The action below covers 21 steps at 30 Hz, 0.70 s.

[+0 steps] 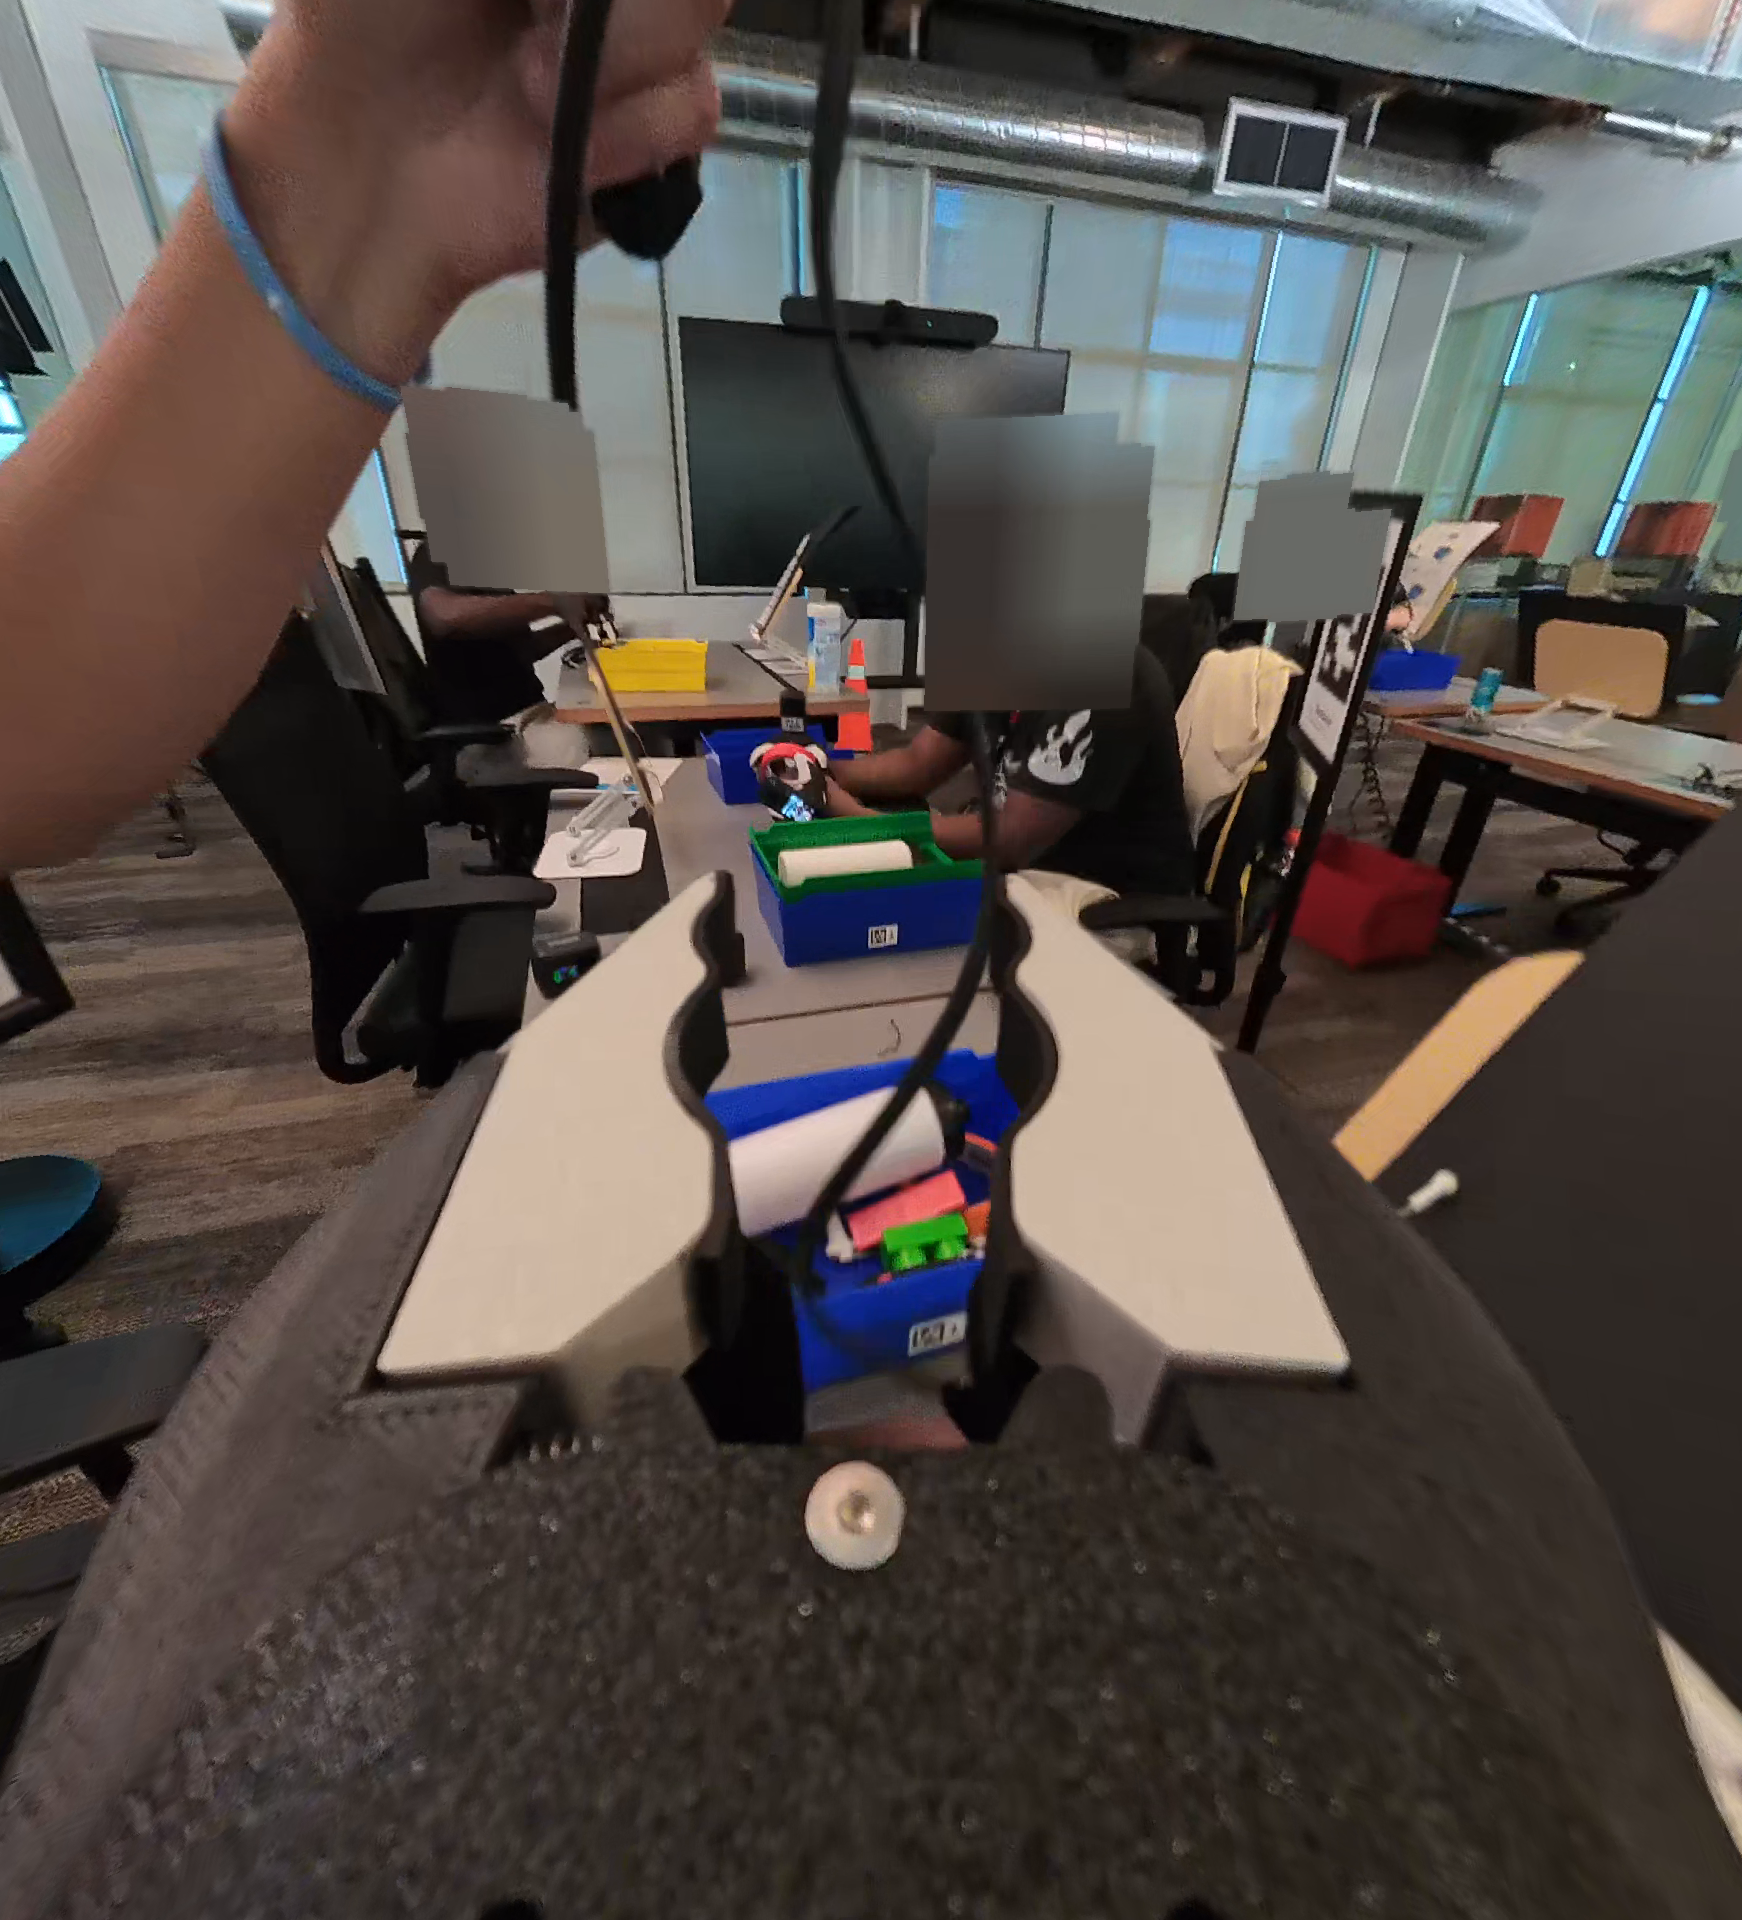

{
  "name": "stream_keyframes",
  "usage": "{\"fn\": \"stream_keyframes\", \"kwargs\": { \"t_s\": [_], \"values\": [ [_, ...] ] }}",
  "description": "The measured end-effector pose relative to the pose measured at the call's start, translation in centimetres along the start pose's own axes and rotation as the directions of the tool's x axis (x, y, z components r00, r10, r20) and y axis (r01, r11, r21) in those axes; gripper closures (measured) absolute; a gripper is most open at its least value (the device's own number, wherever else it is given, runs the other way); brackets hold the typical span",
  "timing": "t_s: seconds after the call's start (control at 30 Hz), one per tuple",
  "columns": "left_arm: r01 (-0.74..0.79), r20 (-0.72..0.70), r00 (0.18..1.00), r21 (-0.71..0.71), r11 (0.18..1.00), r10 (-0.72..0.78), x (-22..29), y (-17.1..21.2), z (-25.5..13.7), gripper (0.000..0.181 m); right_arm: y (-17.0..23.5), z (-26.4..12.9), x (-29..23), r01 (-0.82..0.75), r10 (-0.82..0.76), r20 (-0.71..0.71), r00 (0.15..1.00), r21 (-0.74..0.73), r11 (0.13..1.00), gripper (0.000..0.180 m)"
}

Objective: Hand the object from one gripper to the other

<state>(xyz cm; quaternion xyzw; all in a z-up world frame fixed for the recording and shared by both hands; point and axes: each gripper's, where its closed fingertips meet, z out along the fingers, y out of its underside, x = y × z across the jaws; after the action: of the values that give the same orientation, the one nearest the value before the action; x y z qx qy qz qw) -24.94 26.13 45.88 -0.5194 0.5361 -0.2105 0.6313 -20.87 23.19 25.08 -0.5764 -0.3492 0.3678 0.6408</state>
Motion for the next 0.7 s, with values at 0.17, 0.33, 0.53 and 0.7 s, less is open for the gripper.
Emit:
{"fn": "stream_keyframes", "kwargs": {
  "t_s": [0.17, 0.33, 0.53, 0.7],
  "values": [
    [-0.001, -0.069, 0.998, 0.033, 0.999, 0.003, 2.6, -1.7, 0.8, 0.175, -4.3, 3.5, -0.7, 0.06, -0.064, 0.054, 0.997, 0.063, 0.996, 0.129],
    [0.024, -0.11, 0.994, 0.055, 0.998, -0.017, 3.8, -2.0, 1.1, 0.175, -3.9, 5.6, -1.9, 0.124, -0.125, 0.101, 0.987, 0.02, 0.992, 0.174],
    [0.028, -0.11, 0.994, 0.05, 0.998, -0.023, 3.8, -1.4, 1.0, 0.175, -3.2, 4.8, -2.3, 0.085, -0.089, 0.171, 0.981, 0.03, 0.996, 0.174],
    [0.081, -0.177, 0.981, 0.013, 0.997, -0.077, 5.3, 0.2, 0.7, 0.173, -3.0, 3.5, -0.3, 0.045, -0.046, 0.11, 0.993, 0.011, 0.999, 0.175]
  ]
}}
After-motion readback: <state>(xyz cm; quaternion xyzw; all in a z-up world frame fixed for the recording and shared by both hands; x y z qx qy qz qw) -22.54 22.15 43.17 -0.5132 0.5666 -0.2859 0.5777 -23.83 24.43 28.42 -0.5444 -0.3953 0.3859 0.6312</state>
